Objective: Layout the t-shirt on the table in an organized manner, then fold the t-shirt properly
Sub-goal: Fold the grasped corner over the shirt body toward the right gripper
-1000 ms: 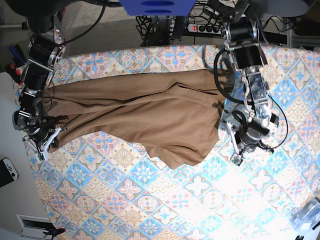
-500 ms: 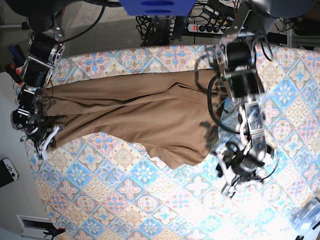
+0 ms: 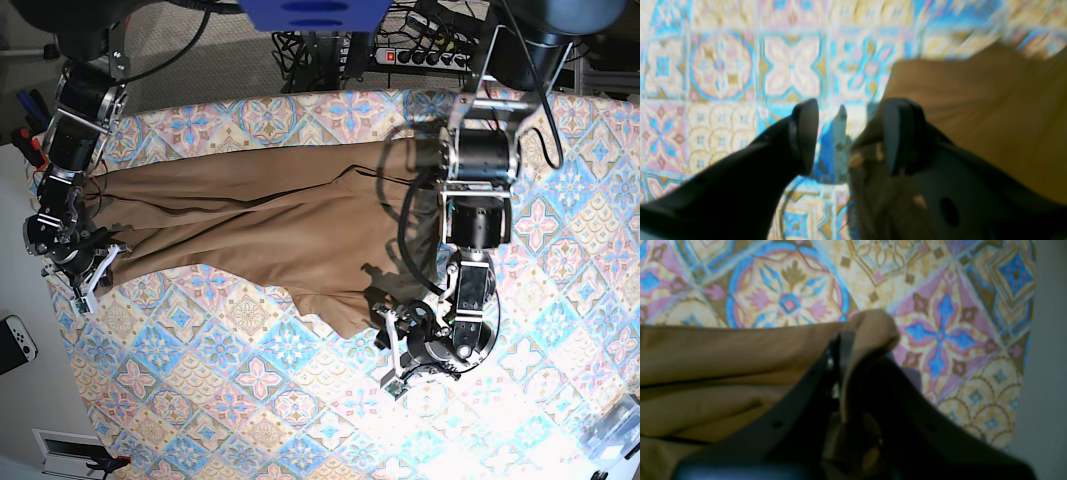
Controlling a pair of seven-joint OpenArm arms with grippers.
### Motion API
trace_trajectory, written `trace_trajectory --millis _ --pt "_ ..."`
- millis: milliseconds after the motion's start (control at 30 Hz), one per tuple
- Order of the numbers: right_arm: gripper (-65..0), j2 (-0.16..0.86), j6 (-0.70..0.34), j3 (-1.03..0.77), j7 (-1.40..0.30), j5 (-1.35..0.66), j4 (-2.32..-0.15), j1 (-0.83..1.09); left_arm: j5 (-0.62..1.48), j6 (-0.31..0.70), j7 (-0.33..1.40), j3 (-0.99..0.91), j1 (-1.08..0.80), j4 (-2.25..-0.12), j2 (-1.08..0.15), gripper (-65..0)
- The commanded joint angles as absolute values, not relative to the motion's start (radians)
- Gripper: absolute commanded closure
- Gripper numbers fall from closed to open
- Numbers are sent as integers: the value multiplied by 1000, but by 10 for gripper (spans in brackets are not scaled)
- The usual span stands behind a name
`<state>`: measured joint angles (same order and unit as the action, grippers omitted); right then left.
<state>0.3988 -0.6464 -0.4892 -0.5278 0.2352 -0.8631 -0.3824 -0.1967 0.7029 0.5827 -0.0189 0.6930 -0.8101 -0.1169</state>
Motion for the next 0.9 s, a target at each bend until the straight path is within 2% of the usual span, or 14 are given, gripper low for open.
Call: trace_trajectory --millis 0,133,333,567,733,867 --pt "0 420 -647 -492 -510 219 -880 -394 -182 698 538 -5 736 -799 -111 -293" --pt "0 420 -647 -492 -510 219 -881 -378 -182 698 429 2 753 -699 -113 -294" --pt "0 420 -647 -492 -510 220 -881 -378 -182 698 415 2 799 -576 -96 -294" --pt "0 420 -647 -493 -510 220 -881 -377 -188 698 384 4 799 -568 -96 -294" --pt "0 420 -647 -495 -510 220 -881 -360 -325 698 358 2 792 -532 -91 -294" --pt "0 420 -647 -495 -510 220 -926 -320 -352 679 298 2 792 -452 -93 -294"
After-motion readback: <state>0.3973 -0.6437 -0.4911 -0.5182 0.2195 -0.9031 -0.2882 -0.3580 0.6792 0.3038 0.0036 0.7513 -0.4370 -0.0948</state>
